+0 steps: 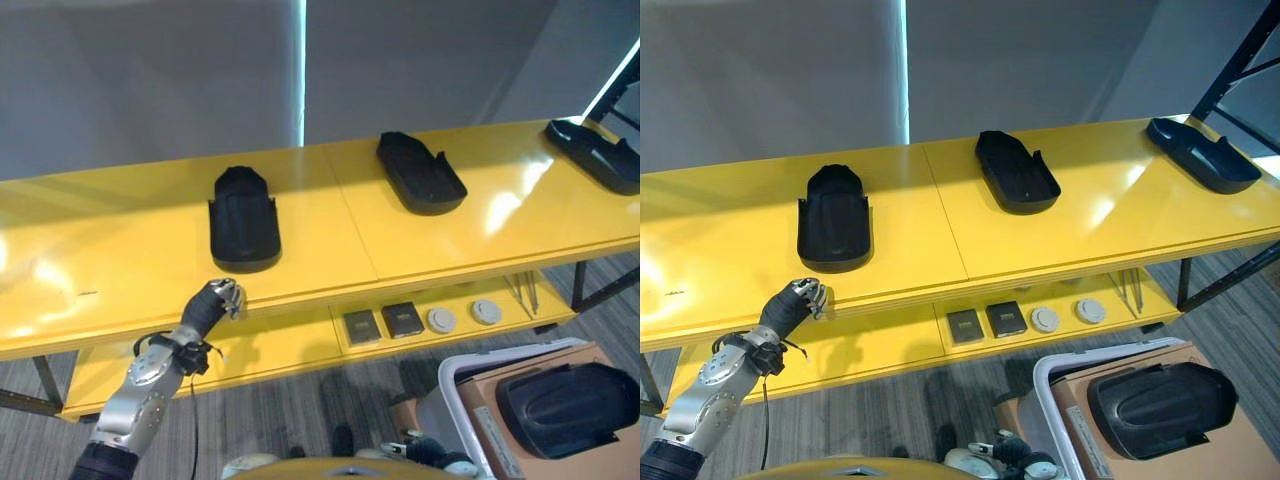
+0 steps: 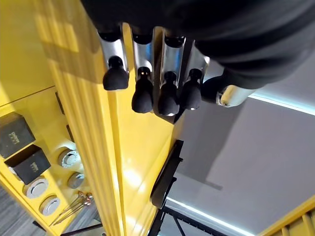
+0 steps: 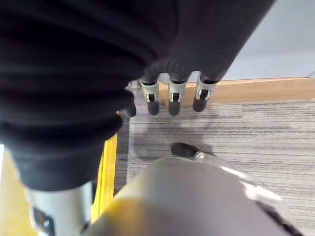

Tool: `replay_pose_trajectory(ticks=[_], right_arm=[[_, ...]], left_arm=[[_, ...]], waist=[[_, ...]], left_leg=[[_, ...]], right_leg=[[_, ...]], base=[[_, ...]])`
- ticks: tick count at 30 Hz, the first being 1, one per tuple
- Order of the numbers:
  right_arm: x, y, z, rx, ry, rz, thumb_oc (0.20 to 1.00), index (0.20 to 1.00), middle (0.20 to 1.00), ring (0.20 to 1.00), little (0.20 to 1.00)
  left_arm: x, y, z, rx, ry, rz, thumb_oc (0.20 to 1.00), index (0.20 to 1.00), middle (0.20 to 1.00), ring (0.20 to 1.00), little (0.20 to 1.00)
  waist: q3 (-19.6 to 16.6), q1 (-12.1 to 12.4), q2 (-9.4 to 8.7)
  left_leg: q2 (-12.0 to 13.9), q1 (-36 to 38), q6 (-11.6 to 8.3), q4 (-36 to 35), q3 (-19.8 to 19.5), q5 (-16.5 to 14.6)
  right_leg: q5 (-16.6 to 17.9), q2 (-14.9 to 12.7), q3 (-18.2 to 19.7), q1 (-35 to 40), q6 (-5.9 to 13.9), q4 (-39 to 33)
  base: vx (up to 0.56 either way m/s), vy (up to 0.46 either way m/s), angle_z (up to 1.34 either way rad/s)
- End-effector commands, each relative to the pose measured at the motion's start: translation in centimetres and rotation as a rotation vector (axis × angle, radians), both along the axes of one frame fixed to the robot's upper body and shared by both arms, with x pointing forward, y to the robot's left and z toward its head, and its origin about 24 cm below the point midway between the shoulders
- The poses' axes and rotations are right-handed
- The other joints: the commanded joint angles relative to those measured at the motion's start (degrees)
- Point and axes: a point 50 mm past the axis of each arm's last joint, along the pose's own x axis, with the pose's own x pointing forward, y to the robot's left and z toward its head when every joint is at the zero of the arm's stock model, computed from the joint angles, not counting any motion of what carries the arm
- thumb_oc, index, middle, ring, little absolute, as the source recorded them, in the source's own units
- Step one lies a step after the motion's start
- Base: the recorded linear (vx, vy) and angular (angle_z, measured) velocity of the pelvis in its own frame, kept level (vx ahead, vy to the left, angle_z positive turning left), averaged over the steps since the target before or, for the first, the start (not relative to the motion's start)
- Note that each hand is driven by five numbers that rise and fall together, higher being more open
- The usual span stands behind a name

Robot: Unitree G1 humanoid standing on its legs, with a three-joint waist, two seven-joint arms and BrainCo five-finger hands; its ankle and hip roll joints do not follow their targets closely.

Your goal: Move parts from the plastic box to the shelf.

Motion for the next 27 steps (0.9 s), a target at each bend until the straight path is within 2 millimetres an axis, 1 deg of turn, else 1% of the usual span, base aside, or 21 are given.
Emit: replay_pose_trajectory(ticks=[1,8,13,17,20,22,27], right_arm=[[0.8,-0.1,0.3,-0.022,-0.019,0.055,1.000,1.000,1.000,1.000,1.000],[0.6,0.1,0.1,-0.023,-0.007,0.085,1.000,1.000,1.000,1.000,1.000],[0.6,0.1,0.2,-0.025,-0.004,0.103,1.000,1.000,1.000,1.000,1.000],[0.5,0.0,0.2,-0.025,0.004,0.113,1.000,1.000,1.000,1.000,1.000],[0.4,0.1,0.2,-0.024,0.011,0.128,1.000,1.000,1.000,1.000,1.000],[0.5,0.1,0.2,-0.025,0.017,0.139,1.000,1.000,1.000,1.000,1.000],[0.4,0.1,0.1,-0.029,0.026,0.157,1.000,1.000,1.000,1.000,1.000]], left_arm=[[2.1,-0.8,2.7,-0.002,-0.180,0.024,0.200,0.200,0.200,0.200,0.200],[3.4,-1.3,2.7,-0.007,-0.188,0.054,0.200,0.200,0.200,0.200,0.200],[3.9,-1.8,2.7,-0.011,-0.183,0.058,0.200,0.200,0.200,0.200,0.200],[4.2,-1.8,2.2,-0.015,-0.145,0.095,0.200,0.200,0.200,0.200,0.200],[4.6,-1.2,0.7,0.061,-0.084,0.162,0.200,0.200,0.200,0.200,0.200],[4.7,-0.8,-0.3,0.069,-0.039,0.200,0.200,0.200,0.200,0.200,0.200],[4.8,-0.2,-1.8,0.097,0.019,0.262,0.200,0.200,0.200,0.200,0.200]], waist=[[-0.24,0.05,-0.92],[-0.36,-1.14,-1.03],[-0.26,-1.88,-1.06],[-0.43,-2.38,-0.98],[-0.79,-3.08,-1.05],[-0.96,-3.49,-1.02],[-1.11,-4.10,-1.00]], left_leg=[[5.49,-3.07,-3.34,0.10,5.91,-0.13],[5.77,-2.54,-3.28,0.09,6.93,-0.28],[5.89,-2.27,-3.27,0.11,7.24,-0.32],[5.99,-1.94,-3.33,0.05,7.51,-0.39],[6.03,-1.63,-3.31,0.08,7.92,-0.52],[6.04,-1.49,-3.28,0.09,8.15,-0.55],[6.09,-1.08,-3.19,0.16,8.61,-0.66]], right_leg=[[-4.41,-1.36,-0.69,2.09,5.39,0.30],[-4.51,-1.20,-0.04,2.32,5.33,0.41],[-4.63,-1.08,0.35,2.49,5.29,0.51],[-4.81,-0.98,0.64,2.70,5.30,0.57],[-5.01,-0.95,0.89,2.84,5.40,0.74],[-5.16,-0.92,1.04,2.89,5.38,0.87],[-5.28,-0.95,1.27,3.10,5.45,1.06]], base=[[0.00,0.000,0.00],[0.02,0.002,-0.02],[0.03,0.006,-0.05],[0.04,0.008,-0.06],[0.04,0.005,-0.06],[0.02,0.005,-0.02],[0.02,0.007,-0.02]])
